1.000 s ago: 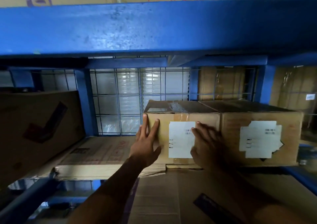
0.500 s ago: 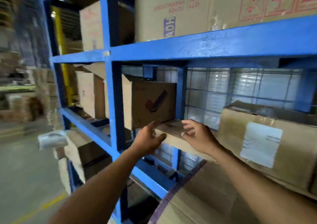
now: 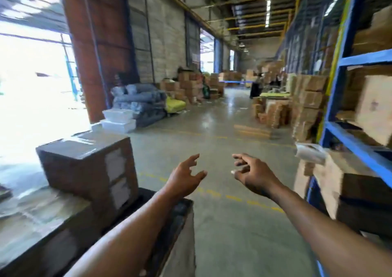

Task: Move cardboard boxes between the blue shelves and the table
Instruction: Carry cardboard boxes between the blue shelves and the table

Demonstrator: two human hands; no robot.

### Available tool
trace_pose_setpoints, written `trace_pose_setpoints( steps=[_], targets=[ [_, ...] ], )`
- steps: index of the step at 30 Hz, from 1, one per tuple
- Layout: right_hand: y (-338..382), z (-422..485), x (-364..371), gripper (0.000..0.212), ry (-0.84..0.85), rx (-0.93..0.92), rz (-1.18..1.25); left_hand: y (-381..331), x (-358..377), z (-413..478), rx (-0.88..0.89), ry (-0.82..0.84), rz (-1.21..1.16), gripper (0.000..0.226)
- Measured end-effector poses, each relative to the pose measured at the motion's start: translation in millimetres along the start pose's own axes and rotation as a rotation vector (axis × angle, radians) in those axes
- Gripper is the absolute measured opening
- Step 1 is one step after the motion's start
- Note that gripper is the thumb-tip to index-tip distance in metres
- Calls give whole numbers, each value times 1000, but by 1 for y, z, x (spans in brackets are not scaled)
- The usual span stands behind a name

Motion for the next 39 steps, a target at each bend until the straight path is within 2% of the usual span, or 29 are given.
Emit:
trace_pose_setpoints(
  steps=[7,11,17,23,28,30,33,36,39],
  targets=[
    [127,59,193,57,316,-209,182,106,-203,8,-166,-347,222,67],
    [162,84,263,58,371,-256,249,146,-265,25,-280,-535,195,65],
    [154,153,326,56,389,-183,258,193,-270,74,-365,-632,195,76],
    [127,252,414,60,420,-64,364,247,-251,139,-490,-844,171,97],
    [122,327,494,71,514,5,444,277,-252,187,-555,-995,-38,117],
    [125,350,520,68,543,47,540,285,-255,201,-596,-1030,-112,122],
    [132,376,545,65,519,170,689,294,-251,213,-635,-1066,-132,106],
    [129,394,559,78,485,247,700,300,-249,214,-620,-1109,-126,76],
    [126,397,554,101,681,193,669,306,-256,207,-621,-1134,-154,41]
  ],
)
Point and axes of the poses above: each hand's wrist, its own z-axis towards the middle knuckle, its own x-axis out of the palm, y = z × x, the point moved 1 cm from there along z, towards the middle knuckle, and after that the axes turned 11 degrees about -y, right-handed, at the moved point
